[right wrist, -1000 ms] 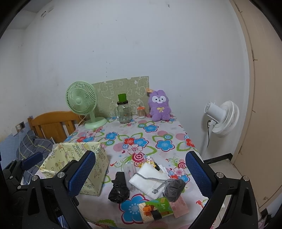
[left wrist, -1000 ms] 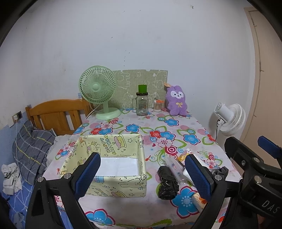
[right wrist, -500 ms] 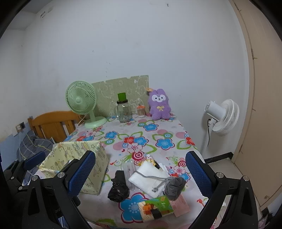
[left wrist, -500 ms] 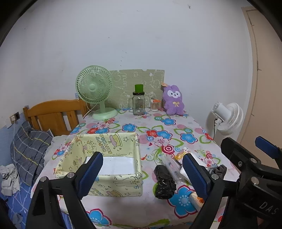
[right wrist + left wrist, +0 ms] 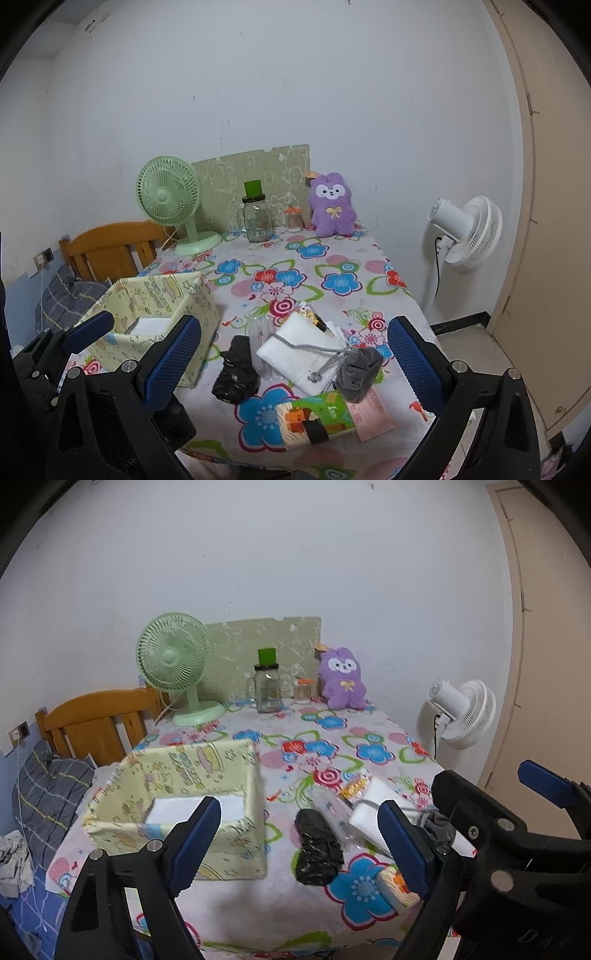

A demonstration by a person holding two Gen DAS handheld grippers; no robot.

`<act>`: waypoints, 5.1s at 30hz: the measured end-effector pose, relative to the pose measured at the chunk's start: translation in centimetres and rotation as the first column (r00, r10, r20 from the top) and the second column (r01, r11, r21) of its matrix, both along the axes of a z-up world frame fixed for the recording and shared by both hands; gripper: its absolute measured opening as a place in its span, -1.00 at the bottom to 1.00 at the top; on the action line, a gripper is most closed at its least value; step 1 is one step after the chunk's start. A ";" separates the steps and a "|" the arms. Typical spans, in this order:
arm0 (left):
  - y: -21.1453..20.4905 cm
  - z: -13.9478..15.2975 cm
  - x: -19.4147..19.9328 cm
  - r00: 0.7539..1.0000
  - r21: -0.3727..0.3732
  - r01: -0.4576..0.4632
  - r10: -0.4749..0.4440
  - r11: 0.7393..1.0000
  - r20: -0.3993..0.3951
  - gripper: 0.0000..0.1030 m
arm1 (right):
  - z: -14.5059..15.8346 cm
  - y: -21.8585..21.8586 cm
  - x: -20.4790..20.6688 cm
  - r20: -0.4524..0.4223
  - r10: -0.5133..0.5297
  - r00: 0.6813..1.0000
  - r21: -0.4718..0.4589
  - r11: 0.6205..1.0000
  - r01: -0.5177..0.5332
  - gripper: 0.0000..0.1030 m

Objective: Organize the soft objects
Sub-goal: 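Move the left tool to the black roll while the right tool approaches the green diaper pack, then close the left gripper on the black roll while the right gripper grasps the green pack, then carry the black roll and green pack together over the fabric box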

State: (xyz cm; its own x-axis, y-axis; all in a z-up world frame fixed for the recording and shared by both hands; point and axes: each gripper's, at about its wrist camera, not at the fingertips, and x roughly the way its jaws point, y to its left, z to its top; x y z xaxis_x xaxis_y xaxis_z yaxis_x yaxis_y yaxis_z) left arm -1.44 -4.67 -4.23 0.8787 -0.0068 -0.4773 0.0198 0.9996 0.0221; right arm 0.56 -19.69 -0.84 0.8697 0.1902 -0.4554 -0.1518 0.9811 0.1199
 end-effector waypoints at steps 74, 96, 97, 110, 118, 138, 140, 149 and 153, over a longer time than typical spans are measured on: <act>-2.0 -11.5 7.1 0.964 -0.020 0.064 -0.067 0.998 -0.259 -0.17 | -11.8 0.3 6.7 -0.309 -0.028 0.951 0.017 0.999 0.035 0.40; -1.6 -11.1 4.4 0.966 -0.003 0.087 -0.085 0.996 -0.243 -0.20 | -12.6 2.0 6.5 -0.338 -0.026 0.941 -0.021 1.000 0.020 0.37; -1.6 -10.8 4.4 0.967 -0.004 0.088 -0.086 0.996 -0.239 -0.20 | -12.5 1.9 6.5 -0.339 -0.024 0.940 -0.014 1.000 0.021 0.37; -1.9 -6.7 5.0 0.980 -0.015 0.089 -0.090 0.996 -0.180 -0.20 | -8.3 1.7 6.9 -0.270 -0.009 0.963 0.006 1.000 0.012 0.37; -2.1 -4.3 5.5 0.985 -0.008 0.086 -0.086 0.996 -0.149 -0.20 | -5.9 1.3 7.2 -0.235 -0.006 0.972 0.006 1.000 0.008 0.37; -2.8 1.7 6.3 0.988 -0.021 0.133 -0.134 0.991 -0.079 -0.20 | 0.5 0.4 7.9 -0.146 -0.062 0.987 0.002 0.998 0.063 0.37; -2.7 2.0 6.4 0.988 -0.017 0.132 -0.133 0.991 -0.075 -0.20 | 0.8 0.5 8.0 -0.142 -0.056 0.988 0.006 0.998 0.057 0.37; -0.8 3.5 6.7 0.992 0.006 0.107 -0.107 0.994 -0.065 -0.20 | 2.0 2.0 8.5 -0.126 -0.023 0.992 0.007 1.000 0.024 0.37; 0.5 3.7 6.7 0.994 0.009 0.086 -0.085 0.996 -0.068 -0.20 | 2.3 3.3 8.7 -0.124 -0.008 0.992 0.005 1.000 0.008 0.37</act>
State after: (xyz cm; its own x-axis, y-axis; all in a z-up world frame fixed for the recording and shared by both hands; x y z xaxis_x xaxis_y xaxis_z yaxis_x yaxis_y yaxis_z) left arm 5.31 -4.13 -0.56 0.8411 -0.0744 -0.5358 0.1069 0.9938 0.0297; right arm 9.30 -16.36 1.41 0.8080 0.1866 -0.5589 -0.1276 0.9814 0.1432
